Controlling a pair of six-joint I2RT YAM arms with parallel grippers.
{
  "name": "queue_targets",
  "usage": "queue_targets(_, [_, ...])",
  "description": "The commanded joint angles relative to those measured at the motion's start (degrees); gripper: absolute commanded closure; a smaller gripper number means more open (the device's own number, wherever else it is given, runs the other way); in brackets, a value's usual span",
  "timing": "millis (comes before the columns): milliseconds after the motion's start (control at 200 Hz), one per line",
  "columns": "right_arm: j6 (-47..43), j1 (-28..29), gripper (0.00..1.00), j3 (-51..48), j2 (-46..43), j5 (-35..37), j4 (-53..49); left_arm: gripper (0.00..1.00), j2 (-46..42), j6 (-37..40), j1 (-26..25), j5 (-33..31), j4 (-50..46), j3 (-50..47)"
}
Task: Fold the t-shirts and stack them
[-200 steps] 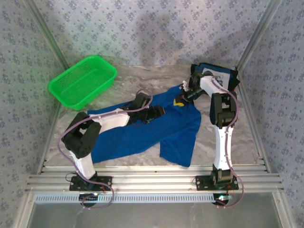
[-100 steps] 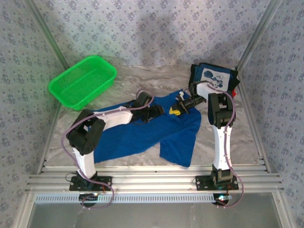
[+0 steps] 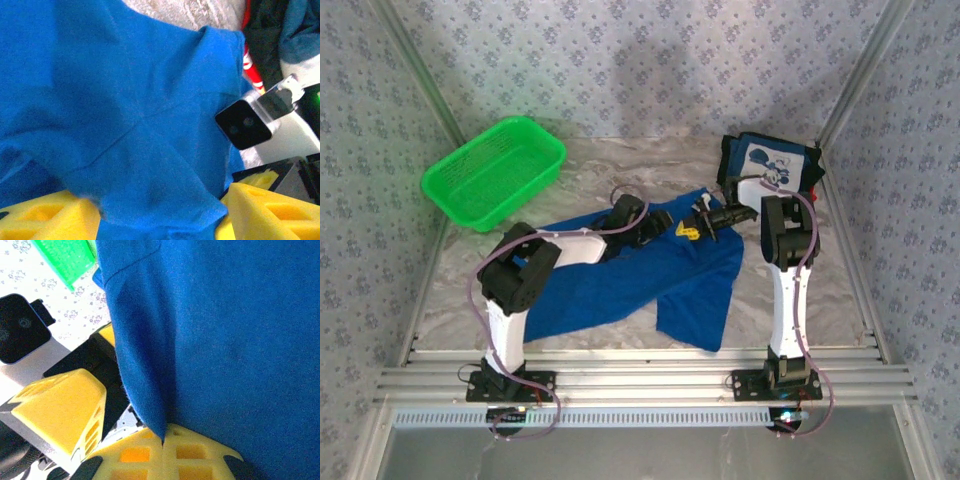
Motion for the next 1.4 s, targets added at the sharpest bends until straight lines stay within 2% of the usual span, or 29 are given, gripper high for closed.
queue_targets(0, [1.2, -1.2, 1.00, -0.7, -1.7, -1.3, -0.1, 0.34, 1.9, -2.1, 0.1, 0.1, 7.3, -0.1])
queue_targets(125, [1.3, -1.9, 1.00, -0.6, -1.5, -0.5, -0.3, 0.35, 2.3, -4.4, 0.2, 1.4, 15.1, -2.5])
queue_targets(335, [-0.1, -1.9, 1.00, 1.6, -0.1, 2.3, -2.7, 0.35, 4.1, -9.6, -0.2, 7.9, 28.3, -4.4])
queue_targets(430, [-1.2, -1.6, 0.92, 3.1, 0.4, 4.1, -4.6, 0.36, 3.9, -12.2, -0.3, 8.7, 33.1, -7.1])
queue_targets(470, [-1.4, -1.5, 0.84, 3.5, 0.4, 5.0, -5.1, 0.37, 3.5, -12.9, -0.3, 8.7, 34.7, -8.3])
queue_targets(570, [-3.0, -1.6, 0.71, 5.7, 0.3, 9.3, -8.0, 0.39, 1.9, -13.8, -0.2, 9.1, 36.7, -11.0])
queue_targets(735, [-2.6, -2.3, 0.54, 7.3, -2.7, 19.0, -9.7, 0.42, -3.0, -12.5, 0.4, 10.4, 33.2, -14.8])
queue_targets(839, [-0.7, -3.1, 0.52, 6.6, -6.0, 26.3, -9.1, 0.44, -4.5, -10.2, -0.2, 12.0, 28.0, -14.0])
queue_targets(929, [1.3, -3.5, 0.50, 4.7, -9.7, 31.7, -7.5, 0.45, -4.5, -10.6, -0.2, 11.5, 28.2, -14.4])
queue_targets(1089, [3.8, -3.2, 0.50, -2.7, -14.7, 33.4, -4.2, 0.45, -3.7, -12.1, -0.2, 12.3, 30.3, -14.2])
queue_targets(1234, [5.2, -2.8, 0.50, -12.5, -21.1, 28.9, 2.0, 0.45, -4.1, -9.4, -0.1, 15.5, 19.0, -10.0])
queue_targets(1399, [-0.8, 1.7, 0.50, -18.8, -27.0, 35.4, 3.8, 0.45, -5.4, -8.0, 0.4, 14.8, 11.0, -10.6])
